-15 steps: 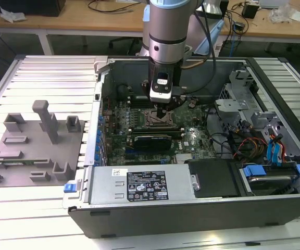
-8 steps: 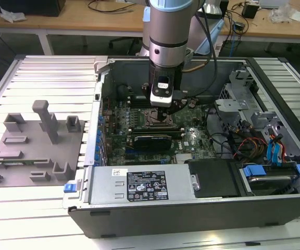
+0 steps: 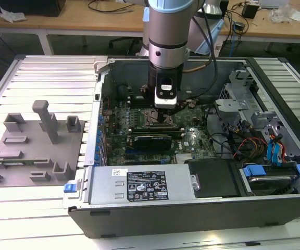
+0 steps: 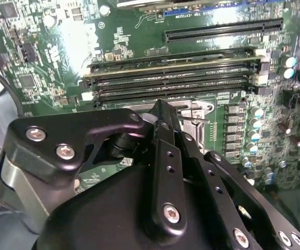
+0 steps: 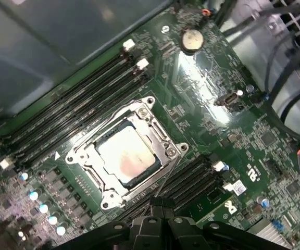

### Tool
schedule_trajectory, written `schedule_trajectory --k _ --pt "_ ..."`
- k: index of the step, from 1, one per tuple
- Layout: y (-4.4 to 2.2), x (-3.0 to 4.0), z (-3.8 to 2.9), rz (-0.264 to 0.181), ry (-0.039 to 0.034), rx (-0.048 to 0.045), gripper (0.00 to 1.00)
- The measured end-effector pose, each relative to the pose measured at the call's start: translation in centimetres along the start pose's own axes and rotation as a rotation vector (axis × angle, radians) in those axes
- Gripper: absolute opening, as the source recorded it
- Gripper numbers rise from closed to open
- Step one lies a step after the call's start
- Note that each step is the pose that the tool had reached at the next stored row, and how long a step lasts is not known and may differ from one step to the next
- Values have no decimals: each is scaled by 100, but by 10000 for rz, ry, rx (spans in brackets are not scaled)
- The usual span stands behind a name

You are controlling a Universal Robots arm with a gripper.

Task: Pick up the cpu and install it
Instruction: 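Install the second cpu locking lever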

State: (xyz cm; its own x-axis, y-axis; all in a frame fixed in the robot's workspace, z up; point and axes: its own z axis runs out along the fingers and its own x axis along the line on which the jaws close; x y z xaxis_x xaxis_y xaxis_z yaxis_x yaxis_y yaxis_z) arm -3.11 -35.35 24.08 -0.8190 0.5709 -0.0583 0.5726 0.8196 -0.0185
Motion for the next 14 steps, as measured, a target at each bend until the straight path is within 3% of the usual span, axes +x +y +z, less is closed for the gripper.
schedule_trajectory --k 4,8,14 --pt "-12 18 3 -466 -18 -16 11" --pt "-58 86 39 -657 -23 -22 11" --pt "-70 108 107 -424 -18 -9 11"
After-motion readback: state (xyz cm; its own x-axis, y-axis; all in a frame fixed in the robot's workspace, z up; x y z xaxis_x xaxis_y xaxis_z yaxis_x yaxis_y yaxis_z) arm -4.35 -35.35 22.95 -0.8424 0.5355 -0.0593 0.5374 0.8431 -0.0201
